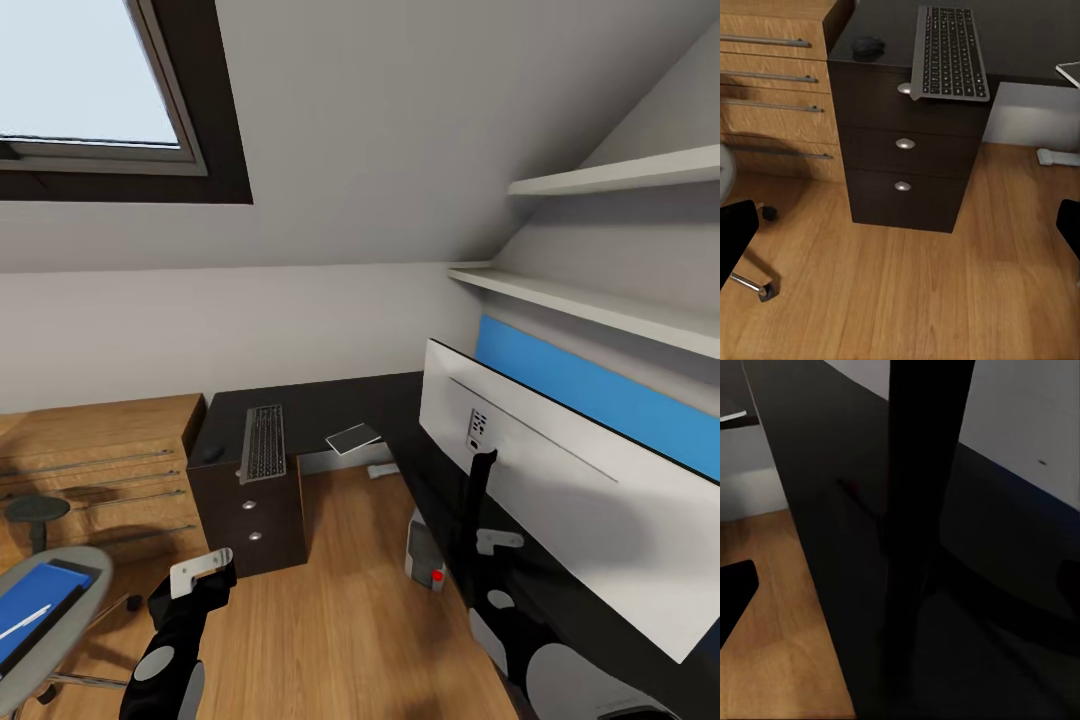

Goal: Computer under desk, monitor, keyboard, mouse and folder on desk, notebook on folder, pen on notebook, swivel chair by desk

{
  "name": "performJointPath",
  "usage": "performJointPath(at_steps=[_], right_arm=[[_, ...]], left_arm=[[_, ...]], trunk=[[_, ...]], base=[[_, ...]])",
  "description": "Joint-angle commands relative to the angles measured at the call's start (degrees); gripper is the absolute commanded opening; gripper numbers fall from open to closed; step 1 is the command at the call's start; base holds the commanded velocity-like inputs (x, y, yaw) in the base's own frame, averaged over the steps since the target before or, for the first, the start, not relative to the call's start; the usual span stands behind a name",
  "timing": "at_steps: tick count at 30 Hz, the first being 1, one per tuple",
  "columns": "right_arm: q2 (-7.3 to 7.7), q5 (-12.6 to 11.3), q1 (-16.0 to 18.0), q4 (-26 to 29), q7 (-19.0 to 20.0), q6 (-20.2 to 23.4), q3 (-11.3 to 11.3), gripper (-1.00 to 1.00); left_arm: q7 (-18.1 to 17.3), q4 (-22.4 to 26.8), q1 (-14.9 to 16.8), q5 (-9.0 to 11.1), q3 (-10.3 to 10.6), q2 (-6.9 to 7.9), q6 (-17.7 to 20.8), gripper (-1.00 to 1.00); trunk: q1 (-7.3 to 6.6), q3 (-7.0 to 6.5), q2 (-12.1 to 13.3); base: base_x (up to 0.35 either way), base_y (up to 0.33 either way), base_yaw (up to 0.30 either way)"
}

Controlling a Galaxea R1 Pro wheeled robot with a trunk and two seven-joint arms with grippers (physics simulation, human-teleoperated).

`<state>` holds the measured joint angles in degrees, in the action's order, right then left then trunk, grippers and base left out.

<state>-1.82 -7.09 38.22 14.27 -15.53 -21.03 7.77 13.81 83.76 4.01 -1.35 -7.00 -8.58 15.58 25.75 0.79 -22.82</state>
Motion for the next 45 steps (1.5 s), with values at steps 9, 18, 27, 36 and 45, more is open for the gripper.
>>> performJointPath(at_steps=[9, 18, 27, 36, 45], right_arm=[[0.14, -1.5, 0.1, 0.0, 0.6, 1.0, 0.5, 1.00], [0.48, -1.5, 0.1, 0.1, 0.7, 1.0, 0.5, 1.00], [0.58, -1.5, 0.1, 0.1, 0.7, 0.8, 0.5, 1.00], [1.23, -1.6, 0.1, 0.1, 0.5, 0.7, 0.5, 1.00], [1.36, -1.8, 0.1, 0.1, 0.5, 0.6, 0.5, 1.00]], left_arm=[[0.1, 0.1, 0.0, -0.1, 0.0, -0.03, 0.3, 1.00], [0.1, 0.1, 0.0, -0.1, 0.0, -0.03, 0.3, 1.00], [0.1, 0.1, 0.0, -0.1, 0.0, -0.03, 0.3, 1.00], [0.1, 0.1, 0.0, -0.1, 0.0, -0.03, 0.3, 1.00], [0.1, 0.1, 0.0, -0.1, 0.0, -0.03, 0.3, 1.00]], trunk=[[0.03, 0.08, -0.1], [0.03, 0.08, -0.1], [0.03, 0.08, -0.1], [0.03, 0.08, -0.1], [0.03, 0.08, -0.1]], base=[[0.079, 0.000, 0.000], [0.199, 0.000, 0.000], [0.160, 0.000, 0.000], [0.036, 0.000, 0.000], [0.001, 0.000, 0.000]])
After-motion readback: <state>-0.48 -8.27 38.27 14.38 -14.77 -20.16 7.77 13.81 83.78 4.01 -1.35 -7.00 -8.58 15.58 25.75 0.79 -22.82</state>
